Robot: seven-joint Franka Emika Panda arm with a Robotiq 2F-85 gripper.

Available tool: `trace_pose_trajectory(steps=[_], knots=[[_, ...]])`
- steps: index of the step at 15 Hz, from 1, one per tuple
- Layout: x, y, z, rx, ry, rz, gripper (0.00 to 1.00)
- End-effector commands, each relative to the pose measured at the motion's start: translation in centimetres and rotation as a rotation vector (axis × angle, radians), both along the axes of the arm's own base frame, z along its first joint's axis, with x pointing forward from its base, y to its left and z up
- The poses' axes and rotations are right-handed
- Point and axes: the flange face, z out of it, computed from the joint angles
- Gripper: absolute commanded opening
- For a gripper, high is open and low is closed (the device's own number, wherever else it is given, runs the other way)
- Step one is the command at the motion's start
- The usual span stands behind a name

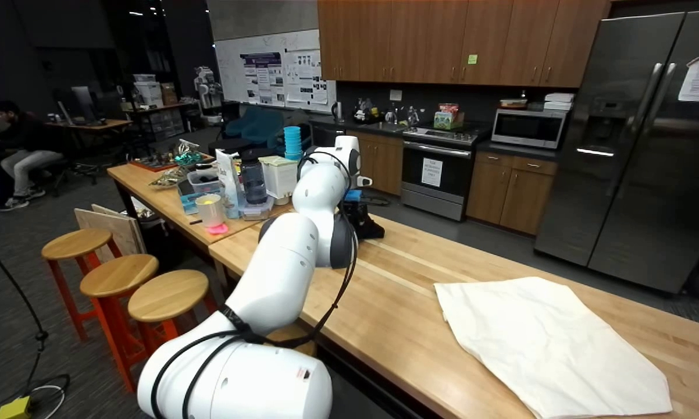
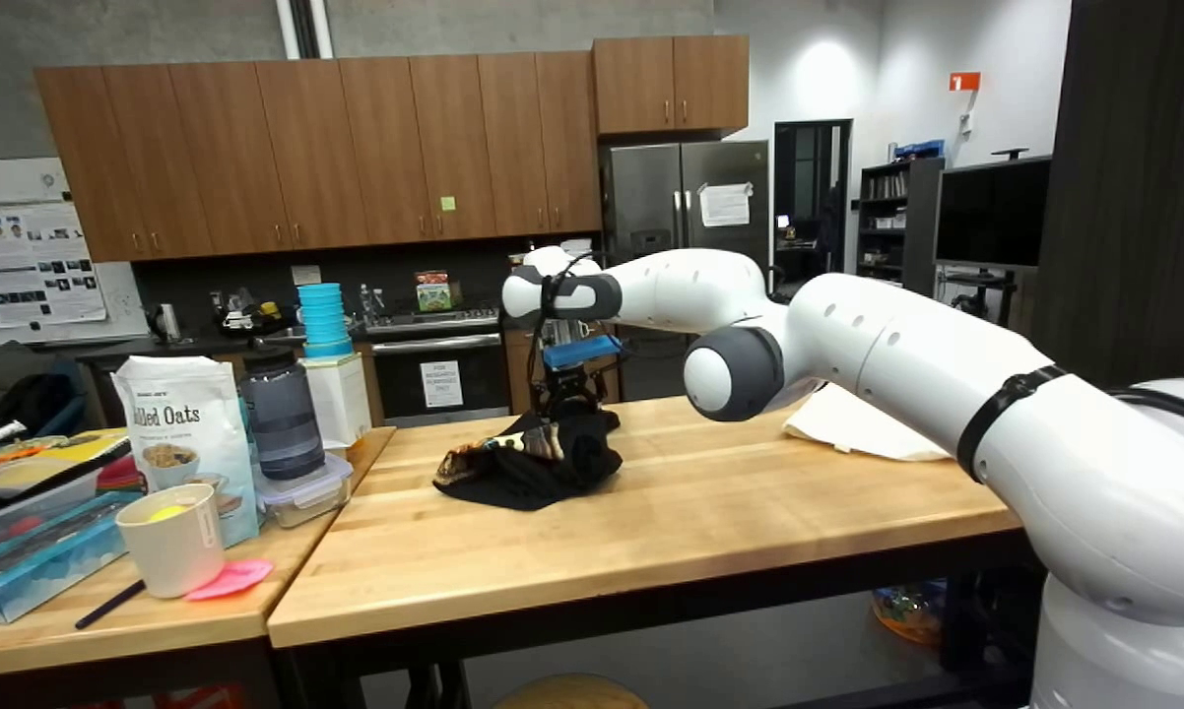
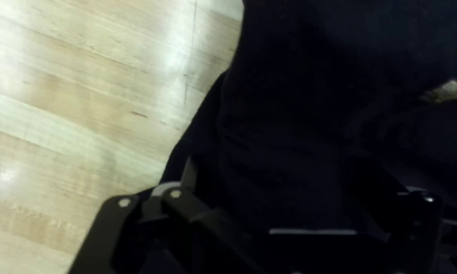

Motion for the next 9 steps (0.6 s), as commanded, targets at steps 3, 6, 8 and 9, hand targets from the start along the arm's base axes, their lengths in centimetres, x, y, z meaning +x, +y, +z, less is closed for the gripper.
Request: trace_pose_trajectory(steps=[3,6,8,9], knots=[[-0.21,-0.11,-1.16,0.004,0.033,-0.034,0.69],[-0.07,-0.22,-1.38,0.045,0.046,-0.037,0.45],[-0.01,-0.25,-0.87,0.075,0.05,-0.035,0.32],[0.05,-0.21,-0.56,0.094,0.05,-0.035,0.24]])
